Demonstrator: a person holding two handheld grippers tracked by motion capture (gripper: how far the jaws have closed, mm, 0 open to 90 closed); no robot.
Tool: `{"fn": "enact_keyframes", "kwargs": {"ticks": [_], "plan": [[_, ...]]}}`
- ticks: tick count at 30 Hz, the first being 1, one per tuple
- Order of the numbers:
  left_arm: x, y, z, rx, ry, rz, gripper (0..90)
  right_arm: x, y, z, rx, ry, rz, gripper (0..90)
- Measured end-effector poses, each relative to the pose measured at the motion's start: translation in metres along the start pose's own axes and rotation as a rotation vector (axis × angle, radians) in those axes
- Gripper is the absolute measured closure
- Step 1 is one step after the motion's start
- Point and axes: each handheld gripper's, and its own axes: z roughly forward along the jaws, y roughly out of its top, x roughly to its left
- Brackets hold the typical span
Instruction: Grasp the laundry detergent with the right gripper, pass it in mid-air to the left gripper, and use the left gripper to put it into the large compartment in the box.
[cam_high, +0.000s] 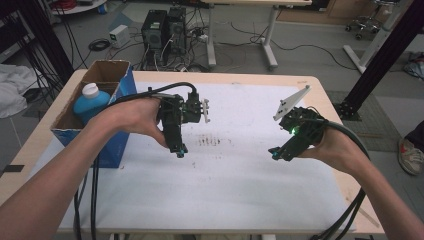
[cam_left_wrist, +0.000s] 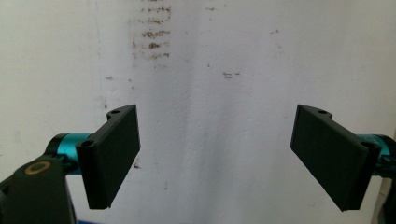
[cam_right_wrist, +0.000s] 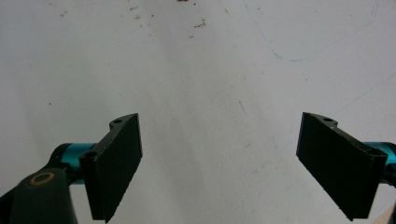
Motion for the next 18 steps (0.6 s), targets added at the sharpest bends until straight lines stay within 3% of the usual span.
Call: {"fn": "enact_keyframes", "kwargs": {"ticks": [10,18], "plan": [[-0.0014,-0.003,0.0108,0.004,0.006,-0.028,15.9,0.0017,0.0041,0.0025,0.008,0.002,-0.018,13.5],[-0.0037,-0.0033,0.0139,0.014,0.002,-0.023,15.9,0.0028,0.0053,0.0033,0.012,0.002,-0.025,13.5]]}}
